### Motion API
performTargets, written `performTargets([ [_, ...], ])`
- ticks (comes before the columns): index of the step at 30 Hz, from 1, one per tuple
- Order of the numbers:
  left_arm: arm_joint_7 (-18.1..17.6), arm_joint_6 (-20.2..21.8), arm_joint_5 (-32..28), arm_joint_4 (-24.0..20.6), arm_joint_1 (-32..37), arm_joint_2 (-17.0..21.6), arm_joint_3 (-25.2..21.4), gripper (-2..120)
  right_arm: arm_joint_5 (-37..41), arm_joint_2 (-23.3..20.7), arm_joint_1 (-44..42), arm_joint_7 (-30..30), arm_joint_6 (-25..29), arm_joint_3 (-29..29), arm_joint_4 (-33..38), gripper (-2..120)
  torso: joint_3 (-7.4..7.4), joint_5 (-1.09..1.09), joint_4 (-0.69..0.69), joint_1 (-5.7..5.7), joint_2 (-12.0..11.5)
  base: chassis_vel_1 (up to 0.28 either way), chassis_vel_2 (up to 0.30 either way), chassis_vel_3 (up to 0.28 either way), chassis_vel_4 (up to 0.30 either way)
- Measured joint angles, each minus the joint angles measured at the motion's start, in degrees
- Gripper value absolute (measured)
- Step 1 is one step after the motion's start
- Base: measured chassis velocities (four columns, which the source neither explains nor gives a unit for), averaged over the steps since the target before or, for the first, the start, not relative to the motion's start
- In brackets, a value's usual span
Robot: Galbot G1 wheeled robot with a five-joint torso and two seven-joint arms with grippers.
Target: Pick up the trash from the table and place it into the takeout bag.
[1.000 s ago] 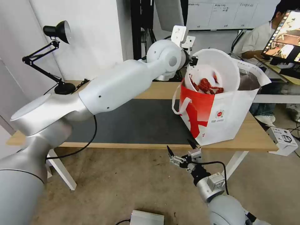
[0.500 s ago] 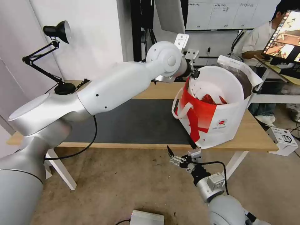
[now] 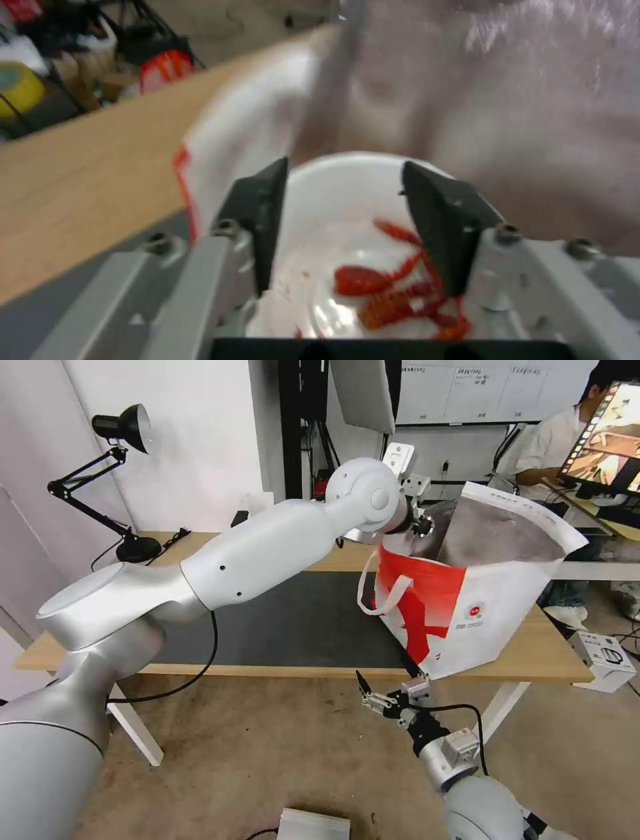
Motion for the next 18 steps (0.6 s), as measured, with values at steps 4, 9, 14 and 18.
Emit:
performTargets([
  [4, 0.4, -4.51, 1.8, -3.35, 0.2, 2.95, -1.41, 71, 0.0, 0.0, 0.0, 0.0, 0.0, 0.0, 0.0, 100, 0.0, 0.0, 0.01, 0.0, 0.0, 0.0, 0.0, 0.0, 0.0],
  [9, 2.24, -12.49, 6.33, -7.64, 1.09, 8.13, -2.0, 87, 0.0, 0.0, 0.0, 0.0, 0.0, 0.0, 0.0, 100, 0.0, -0.01, 0.01, 0.0, 0.0, 0.0, 0.0, 0.0, 0.0],
  [14, 4.24, -22.72, 11.66, -14.99, 5.16, 18.2, -2.53, 100, 0.0, 0.0, 0.0, -0.01, 0.0, 0.0, 0.0, 100, 0.0, -0.01, -0.01, 0.0, 0.0, 0.0, 0.0, 0.0, 0.0],
  [18, 5.84, -26.78, 16.54, -22.69, 12.14, 29.5, -5.72, 100, 0.0, 0.0, 0.0, 0.0, 0.0, 0.0, 0.0, 100, 0.0, -0.04, 0.02, 0.0, 0.0, 0.0, 0.0, 0.0, 0.0],
])
